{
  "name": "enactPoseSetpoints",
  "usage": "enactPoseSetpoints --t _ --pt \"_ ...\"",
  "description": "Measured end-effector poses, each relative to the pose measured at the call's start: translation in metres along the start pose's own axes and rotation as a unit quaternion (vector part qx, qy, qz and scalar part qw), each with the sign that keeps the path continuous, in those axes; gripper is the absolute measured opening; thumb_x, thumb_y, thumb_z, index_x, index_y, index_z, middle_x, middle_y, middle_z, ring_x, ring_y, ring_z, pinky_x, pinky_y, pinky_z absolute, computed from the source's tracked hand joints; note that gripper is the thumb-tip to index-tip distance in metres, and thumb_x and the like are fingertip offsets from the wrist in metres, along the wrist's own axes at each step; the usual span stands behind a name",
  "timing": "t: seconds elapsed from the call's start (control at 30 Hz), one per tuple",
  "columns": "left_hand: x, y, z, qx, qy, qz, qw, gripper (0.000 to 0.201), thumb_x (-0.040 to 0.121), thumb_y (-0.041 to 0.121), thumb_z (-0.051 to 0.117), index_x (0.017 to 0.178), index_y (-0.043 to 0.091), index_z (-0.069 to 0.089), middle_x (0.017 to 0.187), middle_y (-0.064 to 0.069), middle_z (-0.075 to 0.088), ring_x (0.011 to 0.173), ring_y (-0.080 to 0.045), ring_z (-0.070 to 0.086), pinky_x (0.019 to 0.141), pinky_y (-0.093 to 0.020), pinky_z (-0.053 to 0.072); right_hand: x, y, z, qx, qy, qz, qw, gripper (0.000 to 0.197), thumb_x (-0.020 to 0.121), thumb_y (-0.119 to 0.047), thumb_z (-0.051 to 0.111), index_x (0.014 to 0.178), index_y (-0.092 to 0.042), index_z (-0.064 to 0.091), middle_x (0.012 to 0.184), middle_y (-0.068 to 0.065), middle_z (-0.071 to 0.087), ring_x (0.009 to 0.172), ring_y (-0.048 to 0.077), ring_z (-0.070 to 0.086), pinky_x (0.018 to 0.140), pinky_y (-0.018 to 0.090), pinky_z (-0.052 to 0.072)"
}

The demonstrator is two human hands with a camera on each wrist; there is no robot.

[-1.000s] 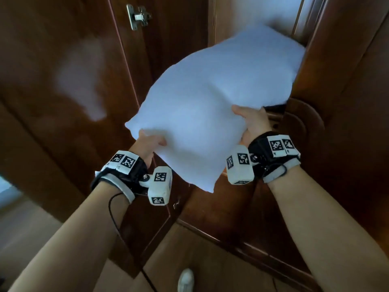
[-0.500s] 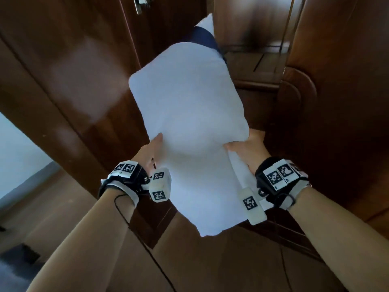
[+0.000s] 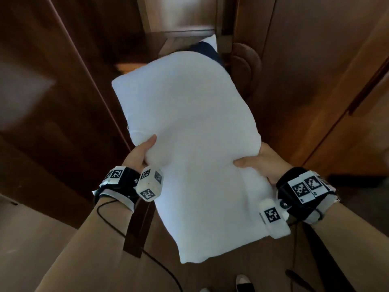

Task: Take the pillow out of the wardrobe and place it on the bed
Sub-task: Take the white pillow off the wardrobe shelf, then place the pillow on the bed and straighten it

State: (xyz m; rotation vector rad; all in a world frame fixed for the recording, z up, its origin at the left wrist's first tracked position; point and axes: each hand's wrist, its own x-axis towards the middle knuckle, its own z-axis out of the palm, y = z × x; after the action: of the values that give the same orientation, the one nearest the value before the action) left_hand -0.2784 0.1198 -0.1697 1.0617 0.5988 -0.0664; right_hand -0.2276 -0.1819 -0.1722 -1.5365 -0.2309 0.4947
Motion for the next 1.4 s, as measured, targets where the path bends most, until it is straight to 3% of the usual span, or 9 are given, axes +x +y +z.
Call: enactPoseSetpoints --t 0.17,0.3,0.4,0.57,0.77,0.9,1.13,1.27,1.4 --pt "-0.004 -0.019 0.033 -0.015 -0.08 -0.022 0.996 0.036 0.09 0.035 0.063 0.118 0.014 0.068 0.098 -0.008 0.079 0.083 -0.025 0.077 0.077 -0.042 0.057 -0.055 0.03 -0.023 0.059 0.086 0.029 0.994 0.058 0.061 0.008 0.078 0.114 -0.012 0.066 0.108 0.012 0.075 0.098 0.03 0.071 0.085 0.046 0.056" --pt "-0.012 -0.046 0.068 -0.008 -0.16 -0.059 0.985 0.027 0.092 0.034 0.059 0.098 0.013 0.075 0.095 -0.009 0.079 0.083 -0.025 0.077 0.078 -0.042 0.056 -0.107 0.048 -0.045 0.124 0.178 0.041 0.975 0.05 0.06 0.012 0.068 0.105 -0.009 0.07 0.1 0.016 0.075 0.091 0.035 0.072 0.072 0.042 0.058" --pt "-0.02 -0.067 0.102 0.013 -0.209 -0.084 0.974 0.032 0.092 0.035 0.06 0.084 0.014 0.082 0.095 -0.009 0.08 0.085 -0.024 0.077 0.082 -0.043 0.054 -0.144 0.056 -0.069 0.124 0.238 0.035 0.963 0.054 0.055 0.008 0.065 0.108 -0.001 0.066 0.101 0.022 0.07 0.091 0.038 0.068 0.084 0.049 0.055" --pt "-0.025 -0.102 0.172 0.08 -0.254 -0.127 0.956 0.049 0.086 0.041 0.066 0.127 0.014 0.063 0.12 -0.012 0.072 0.105 -0.031 0.071 0.077 -0.046 0.06 -0.21 0.063 -0.109 0.117 0.321 0.026 0.939 0.033 0.067 0.004 0.061 0.095 -0.014 0.067 0.077 0.0 0.076 0.075 0.019 0.07 0.068 0.031 0.053" --pt "-0.045 -0.172 0.271 0.157 -0.351 -0.164 0.909 0.05 0.089 0.041 0.063 0.132 0.015 0.06 0.124 -0.013 0.07 0.108 -0.031 0.07 0.074 -0.045 0.061 -0.302 0.077 -0.157 0.182 0.397 0.004 0.9 0.013 0.074 -0.023 0.07 0.084 -0.02 0.078 0.087 -0.001 0.078 0.08 0.013 0.073 0.08 0.032 0.053" --pt "-0.071 -0.229 0.343 0.201 -0.389 -0.156 0.886 0.047 0.09 0.034 0.063 0.131 0.011 0.06 0.124 -0.015 0.069 0.106 -0.032 0.071 0.073 -0.044 0.061 -0.368 0.089 -0.189 0.21 0.472 0.014 0.856 0.043 0.086 -0.039 0.062 0.123 -0.016 0.066 0.12 0.007 0.071 0.109 0.021 0.067 0.097 0.037 0.048" --pt "-0.114 -0.331 0.445 0.305 -0.456 -0.15 0.823 0.046 0.092 0.025 0.062 0.132 0.003 0.057 0.131 -0.022 0.063 0.119 -0.037 0.062 0.095 -0.051 0.053 -0.458 0.137 -0.222 0.223 0.596 0.045 0.77 0.046 0.088 -0.04 0.061 0.12 -0.008 0.065 0.111 0.009 0.074 0.098 0.021 0.072 0.082 0.03 0.056" --pt "-0.13 -0.378 0.48 0.359 -0.478 -0.15 0.788 0.045 0.091 0.022 0.064 0.132 0.003 0.057 0.128 -0.021 0.065 0.11 -0.035 0.067 0.078 -0.041 0.061 -0.483 0.166 -0.222 0.274 0.654 0.059 0.703 0.052 0.087 -0.046 0.059 0.12 -0.006 0.066 0.117 0.013 0.071 0.108 0.027 0.068 0.099 0.038 0.05" --pt "-0.139 -0.419 0.505 0.396 -0.514 -0.163 0.744 0.031 0.093 0.016 0.061 0.122 0.004 0.061 0.102 -0.013 0.071 0.067 -0.016 0.075 0.058 -0.031 0.062 -0.497 0.188 -0.21 0.33 0.689 0.053 0.643 0.052 0.086 -0.048 0.057 0.121 -0.009 0.066 0.115 0.01 0.072 0.1 0.021 0.07 0.093 0.034 0.051"
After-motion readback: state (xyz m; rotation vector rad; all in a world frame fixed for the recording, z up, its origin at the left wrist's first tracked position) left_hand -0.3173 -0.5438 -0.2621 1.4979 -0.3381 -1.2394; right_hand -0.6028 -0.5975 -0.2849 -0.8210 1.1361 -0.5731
